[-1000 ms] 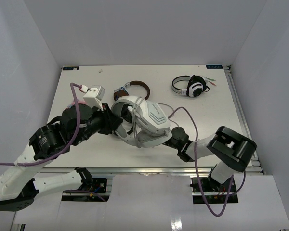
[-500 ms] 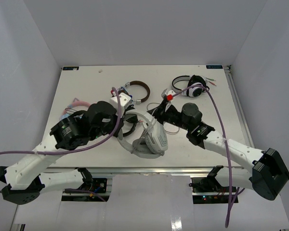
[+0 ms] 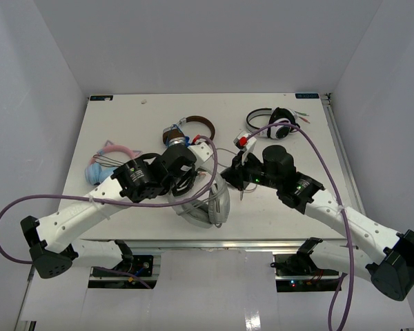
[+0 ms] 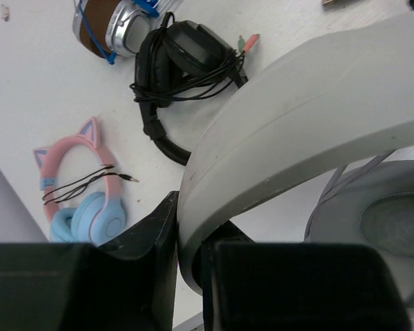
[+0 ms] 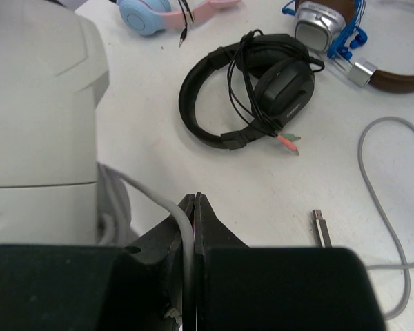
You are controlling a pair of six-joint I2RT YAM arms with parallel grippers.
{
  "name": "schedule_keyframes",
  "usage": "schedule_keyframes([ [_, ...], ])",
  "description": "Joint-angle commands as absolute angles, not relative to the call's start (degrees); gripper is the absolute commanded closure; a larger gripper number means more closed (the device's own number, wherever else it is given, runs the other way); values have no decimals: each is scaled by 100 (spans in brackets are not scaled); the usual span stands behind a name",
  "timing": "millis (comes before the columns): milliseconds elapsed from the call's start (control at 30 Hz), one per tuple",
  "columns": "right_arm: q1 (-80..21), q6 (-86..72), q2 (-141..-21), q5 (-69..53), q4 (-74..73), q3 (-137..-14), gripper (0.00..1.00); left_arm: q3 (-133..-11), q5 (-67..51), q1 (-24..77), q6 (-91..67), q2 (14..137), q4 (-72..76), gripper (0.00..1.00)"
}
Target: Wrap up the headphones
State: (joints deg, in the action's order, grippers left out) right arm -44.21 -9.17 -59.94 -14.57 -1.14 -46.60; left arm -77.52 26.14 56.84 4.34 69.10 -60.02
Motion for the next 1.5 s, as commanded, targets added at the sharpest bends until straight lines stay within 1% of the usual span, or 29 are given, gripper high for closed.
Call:
schedule_keyframes([
  [0, -4315, -971, -5929, -1491, -563, -5049, 92, -7539, 3525, 5744, 880, 6869, -5988, 100],
  [133, -4315, -994, -5968, -2021, -564, -5028, 92, -7189, 4164, 5765, 1092, 6874, -5561, 100],
  [200, -4315, -967, -5946, -2252, -554, -4961, 92, -7047, 4866, 5804, 1278, 6856, -5340, 100],
  [267, -4315, -967, -5923, -2385, -554, -4893, 92, -6862, 5215, 5865, 1582, 6814, -5081, 100],
  [367, -4315, -967, -5882, -2582, -570, -4828, 92, -6531, 5397, 5971, 2281, 6679, -4411, 100],
  [500, -4315, -999, -5846, -2867, -546, -4825, 91, -6413, 5206, 5977, 2490, 6594, -3808, 100],
  [633, -4315, -1056, -5807, -3186, -449, -4747, 90, -6382, 5337, 5977, 2490, 6647, -3629, 100],
  [833, -4315, -1231, -5670, -3565, -91, -4535, 86, -6533, 5471, 5977, 2180, 6690, -3625, 100],
  [967, -4315, -1456, -5672, -3853, 388, -4344, 86, -6674, 5409, 5977, 1840, 6600, -3651, 100],
  [1100, -4315, -1886, -5776, -4382, 1235, -4059, 86, -6732, 5458, 5977, 1615, 6596, -3731, 100],
  [1167, -4320, -2236, -5880, -4583, 1867, -3872, 86, -6754, 5707, 5977, 1433, 6680, -3788, 100],
  [1400, -4357, -2598, -6038, -4487, 2622, -3600, 85, -6985, 6069, 5977, 373, 6995, -4009, 100],
  [1467, -4399, -2726, -6060, -4426, 2867, -3517, 82, -7036, 6346, 5977, 91, 7137, -4113, 100],
])
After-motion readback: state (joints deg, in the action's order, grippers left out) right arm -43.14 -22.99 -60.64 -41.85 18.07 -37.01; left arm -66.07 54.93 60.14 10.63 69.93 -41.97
